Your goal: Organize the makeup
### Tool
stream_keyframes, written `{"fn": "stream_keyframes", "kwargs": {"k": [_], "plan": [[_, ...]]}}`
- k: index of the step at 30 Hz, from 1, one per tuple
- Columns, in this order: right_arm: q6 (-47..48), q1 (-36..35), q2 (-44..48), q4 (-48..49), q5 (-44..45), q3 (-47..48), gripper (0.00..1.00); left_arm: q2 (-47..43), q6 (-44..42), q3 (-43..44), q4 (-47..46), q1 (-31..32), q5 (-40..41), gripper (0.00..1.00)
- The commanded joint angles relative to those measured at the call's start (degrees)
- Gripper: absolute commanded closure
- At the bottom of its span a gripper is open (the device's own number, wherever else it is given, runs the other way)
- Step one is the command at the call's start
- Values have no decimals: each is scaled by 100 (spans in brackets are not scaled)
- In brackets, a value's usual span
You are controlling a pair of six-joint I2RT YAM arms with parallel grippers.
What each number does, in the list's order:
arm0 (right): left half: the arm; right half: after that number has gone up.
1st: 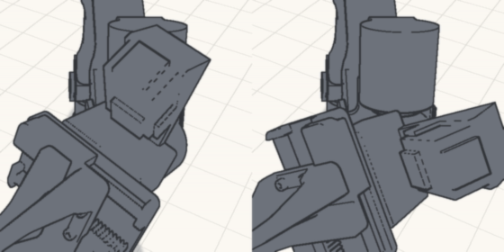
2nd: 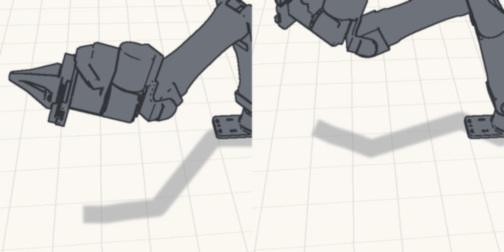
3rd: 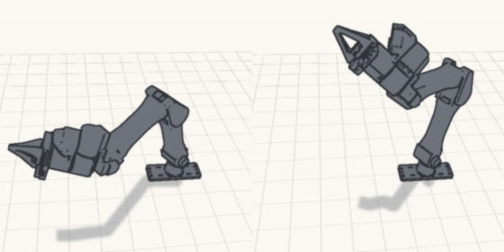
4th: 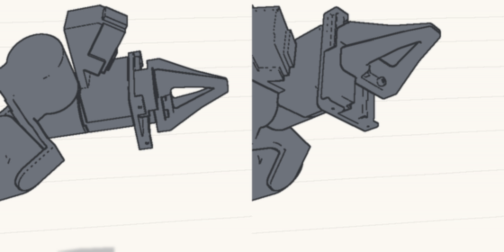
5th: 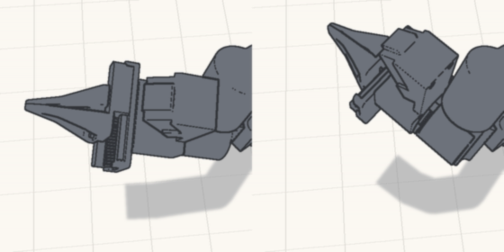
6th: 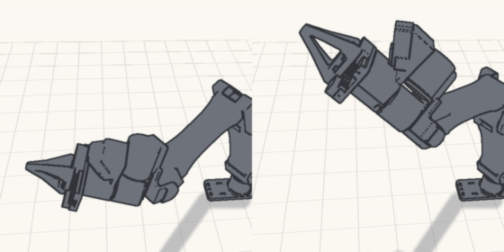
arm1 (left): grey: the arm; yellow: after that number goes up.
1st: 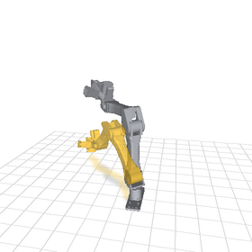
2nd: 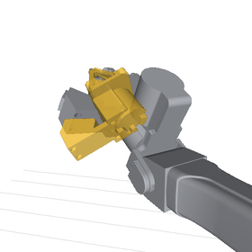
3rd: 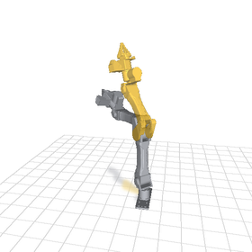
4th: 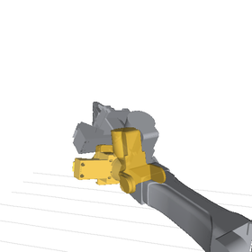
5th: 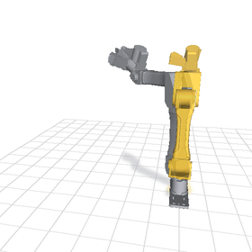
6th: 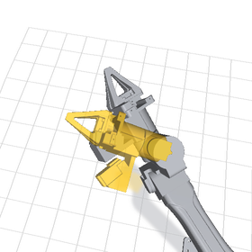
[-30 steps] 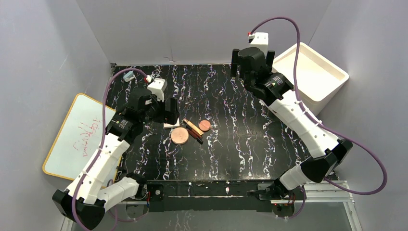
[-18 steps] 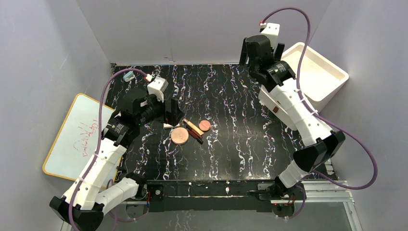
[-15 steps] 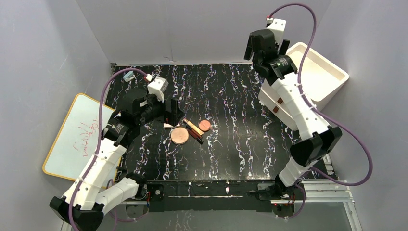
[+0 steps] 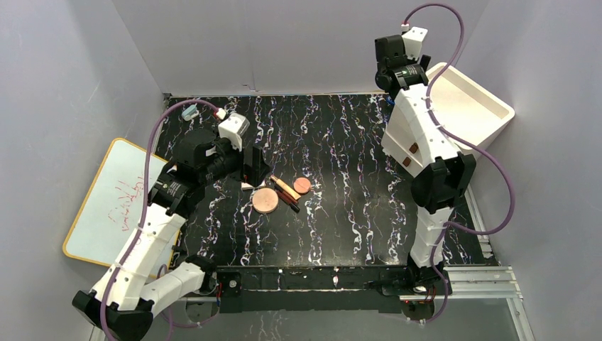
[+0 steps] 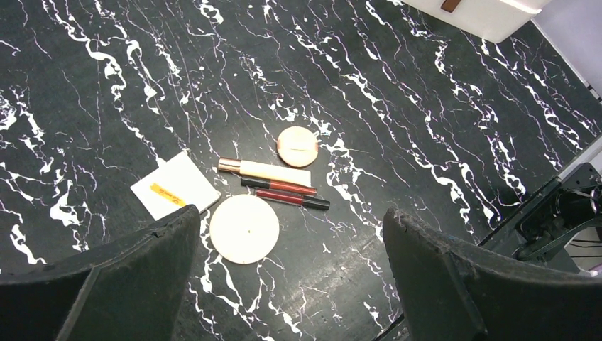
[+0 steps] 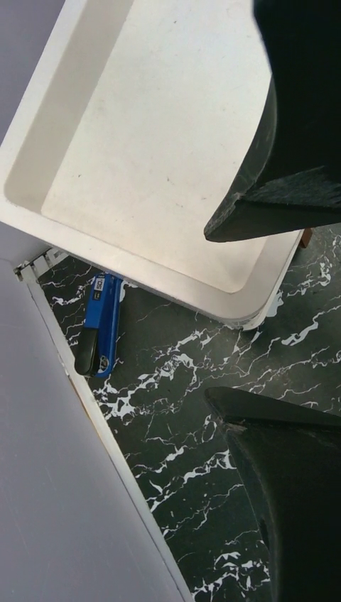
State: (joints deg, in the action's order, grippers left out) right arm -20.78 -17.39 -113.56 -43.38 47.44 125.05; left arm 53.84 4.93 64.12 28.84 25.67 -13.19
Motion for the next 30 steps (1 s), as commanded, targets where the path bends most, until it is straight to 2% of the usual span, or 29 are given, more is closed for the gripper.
{"fn": "stream_keyframes", "kwargs": {"k": [1,12,23,30], "plan": [[71,53,-79,135,433,548,19,111,-229,229,160,17,-83,2],[83,221,-293,-41,965,665,20,358,-360,334,190,17,-72,1],[-347,957,-740,-320,207,920,25,416,-396,414,210,18,-146,1],[-467,1057,-833,-59,-33,649,31,519,-400,503,208,17,-161,2]]}}
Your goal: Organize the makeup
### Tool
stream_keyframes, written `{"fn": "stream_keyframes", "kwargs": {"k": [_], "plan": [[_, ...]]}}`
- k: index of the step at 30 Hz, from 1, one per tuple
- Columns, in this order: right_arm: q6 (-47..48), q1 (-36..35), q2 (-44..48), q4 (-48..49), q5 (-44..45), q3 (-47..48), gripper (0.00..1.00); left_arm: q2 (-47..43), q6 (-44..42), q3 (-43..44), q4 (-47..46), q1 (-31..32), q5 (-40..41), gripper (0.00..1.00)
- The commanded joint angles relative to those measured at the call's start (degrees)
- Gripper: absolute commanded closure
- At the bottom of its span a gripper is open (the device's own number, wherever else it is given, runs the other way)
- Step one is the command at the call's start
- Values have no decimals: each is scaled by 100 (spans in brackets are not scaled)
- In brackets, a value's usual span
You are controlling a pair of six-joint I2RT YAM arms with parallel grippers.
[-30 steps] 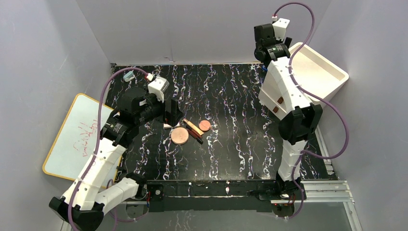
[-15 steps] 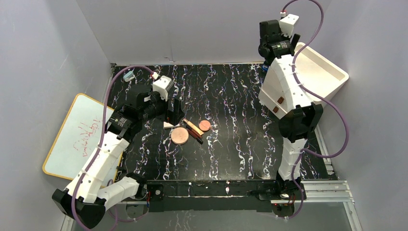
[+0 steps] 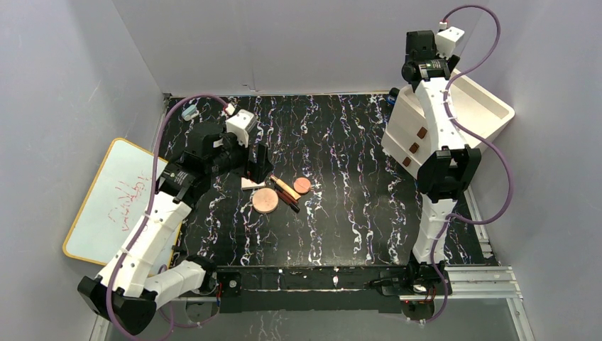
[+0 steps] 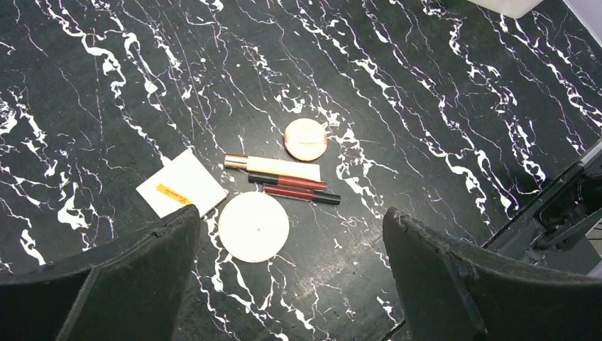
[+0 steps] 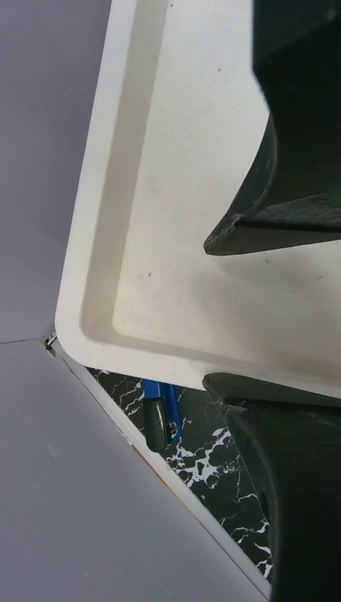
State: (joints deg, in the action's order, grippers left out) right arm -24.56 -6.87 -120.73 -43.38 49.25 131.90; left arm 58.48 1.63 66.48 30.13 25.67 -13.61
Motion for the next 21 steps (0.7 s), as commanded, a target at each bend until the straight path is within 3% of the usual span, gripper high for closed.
{"fn": "stream_keyframes", "kwargs": {"k": [1,10,18,19,21], "plan": [[-85,8,-120,22,-250,-71,31,70,-69,272,81,17,-125,2],[85,7,-493,383,-475,280,36,102,-83,328,85,17,-112,2],[-101,-23,-588,299,-747,231,94,165,-119,366,90,17,-79,1],[-155,-44,-558,260,-735,189,99,190,-127,380,90,17,-96,2],[-253,-116,-469,205,-673,57,99,258,-137,400,21,17,-163,2]]}}
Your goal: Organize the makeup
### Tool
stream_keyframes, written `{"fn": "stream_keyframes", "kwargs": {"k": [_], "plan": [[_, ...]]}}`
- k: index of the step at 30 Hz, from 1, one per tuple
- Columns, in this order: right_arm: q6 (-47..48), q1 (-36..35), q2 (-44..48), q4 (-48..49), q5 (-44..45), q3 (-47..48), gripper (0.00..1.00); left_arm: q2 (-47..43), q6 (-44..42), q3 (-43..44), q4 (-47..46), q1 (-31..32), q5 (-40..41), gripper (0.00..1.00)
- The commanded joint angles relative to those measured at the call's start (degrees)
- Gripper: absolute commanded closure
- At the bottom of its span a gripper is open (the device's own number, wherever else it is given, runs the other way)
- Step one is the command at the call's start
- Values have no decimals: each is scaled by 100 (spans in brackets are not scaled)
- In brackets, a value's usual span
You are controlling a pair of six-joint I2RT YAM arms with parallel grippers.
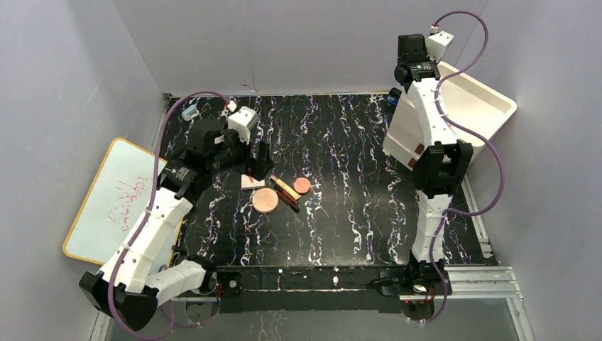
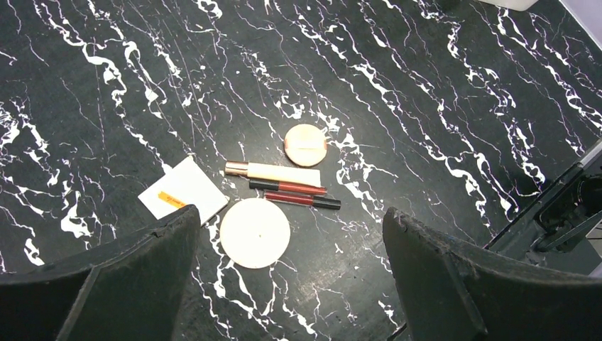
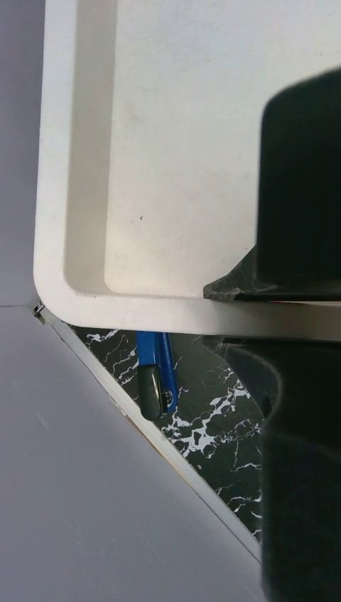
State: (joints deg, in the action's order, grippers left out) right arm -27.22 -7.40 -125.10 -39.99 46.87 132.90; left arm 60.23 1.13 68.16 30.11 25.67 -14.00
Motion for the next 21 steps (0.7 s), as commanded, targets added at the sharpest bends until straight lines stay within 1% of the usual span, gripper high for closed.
{"fn": "stream_keyframes", "kwargs": {"k": [1,3,5,6,10,14,17,18,21], "plan": [[-56,-117,39,-176,-387,-145,99,118,-86,210,-68,17,-147,2],[-155,-396,128,-220,-155,-262,99,218,-80,85,-336,17,-140,2],[-312,-689,94,-480,273,-124,99,387,-15,-102,-625,17,-124,2],[-409,-813,34,-648,346,25,99,472,36,-176,-782,17,-137,2],[-902,-1110,-202,-1341,414,610,99,676,230,-518,-1464,43,-154,2],[-1209,-1359,-156,-1406,538,554,99,728,468,-510,-1759,120,-16,2],[-1427,-1508,-247,-1506,583,699,99,776,718,-613,-2283,386,176,5],[-1520,-1532,-304,-1599,562,816,99,823,770,-623,-2444,589,298,7],[-1767,-1591,-437,-1779,477,1025,99,988,749,-646,-2879,1223,1024,12]]}}
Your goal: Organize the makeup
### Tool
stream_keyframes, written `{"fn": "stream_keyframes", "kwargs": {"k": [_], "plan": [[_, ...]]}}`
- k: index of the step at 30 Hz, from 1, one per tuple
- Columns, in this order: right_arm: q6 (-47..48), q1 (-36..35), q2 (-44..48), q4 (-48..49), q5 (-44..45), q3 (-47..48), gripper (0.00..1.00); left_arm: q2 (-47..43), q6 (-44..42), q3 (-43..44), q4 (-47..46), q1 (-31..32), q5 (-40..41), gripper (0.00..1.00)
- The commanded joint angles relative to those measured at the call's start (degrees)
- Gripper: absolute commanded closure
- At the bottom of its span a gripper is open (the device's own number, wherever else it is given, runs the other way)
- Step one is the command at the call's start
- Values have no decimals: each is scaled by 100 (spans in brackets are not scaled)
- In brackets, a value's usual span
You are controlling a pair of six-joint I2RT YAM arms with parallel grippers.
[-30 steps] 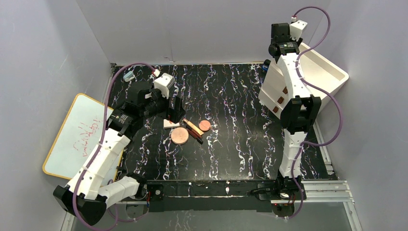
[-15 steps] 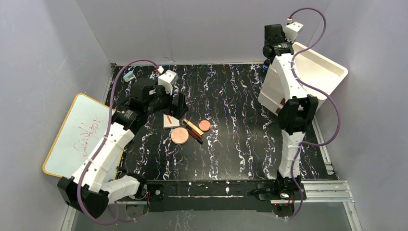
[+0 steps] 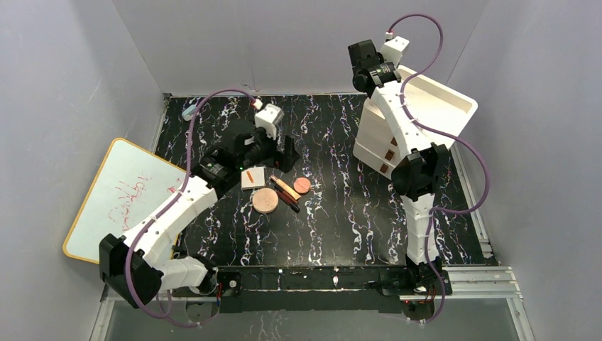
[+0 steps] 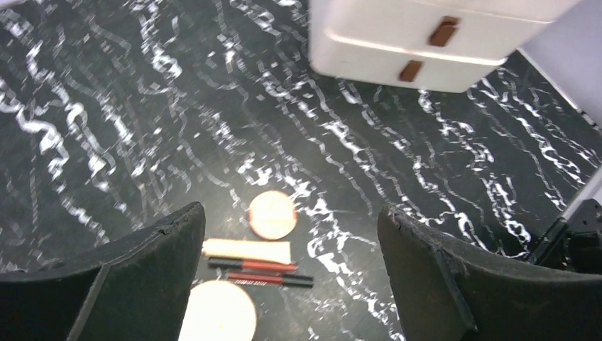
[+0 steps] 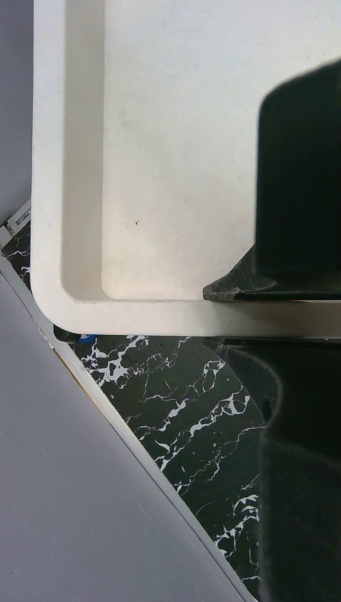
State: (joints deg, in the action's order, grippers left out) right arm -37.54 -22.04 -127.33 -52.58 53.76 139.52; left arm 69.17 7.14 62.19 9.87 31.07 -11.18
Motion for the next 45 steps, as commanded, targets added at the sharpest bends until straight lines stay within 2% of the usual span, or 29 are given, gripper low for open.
{"fn": "stream_keyframes", "kwargs": {"k": [1,5,11,15,19,24,30,31,32,39,45], "plan": [[-816,-133,-221,-547,-255,361,99,167,121,-57,-1026,915,970,13],[-1106,-189,-223,-584,-402,240,99,525,8,-49,-1706,1828,1954,16],[-1507,-215,-183,-728,-508,-25,99,1428,-331,277,-2403,2854,2806,16],[-1567,-218,75,-490,-596,-492,99,1967,-503,547,-2875,3181,3202,15],[-993,-217,406,202,-927,-1097,99,2296,-545,807,-3121,3229,3297,14],[-368,-210,757,879,-1220,-1424,78,2515,-644,1056,-3089,3247,3275,13],[351,-221,1236,1619,-1143,-1633,35,2828,-687,1283,-3176,3248,3206,11],[498,-207,1318,1771,-1096,-1676,26,2892,-687,1348,-3183,3248,3164,11],[642,-212,1389,1921,-1061,-1698,21,2952,-681,1390,-3196,3248,3119,11],[1182,-105,1953,2203,-502,-1816,19,3387,-602,1625,-3446,3248,2863,10],[1267,32,2889,2302,42,-2639,19,3823,-575,1908,-3730,3248,2744,15]]}}
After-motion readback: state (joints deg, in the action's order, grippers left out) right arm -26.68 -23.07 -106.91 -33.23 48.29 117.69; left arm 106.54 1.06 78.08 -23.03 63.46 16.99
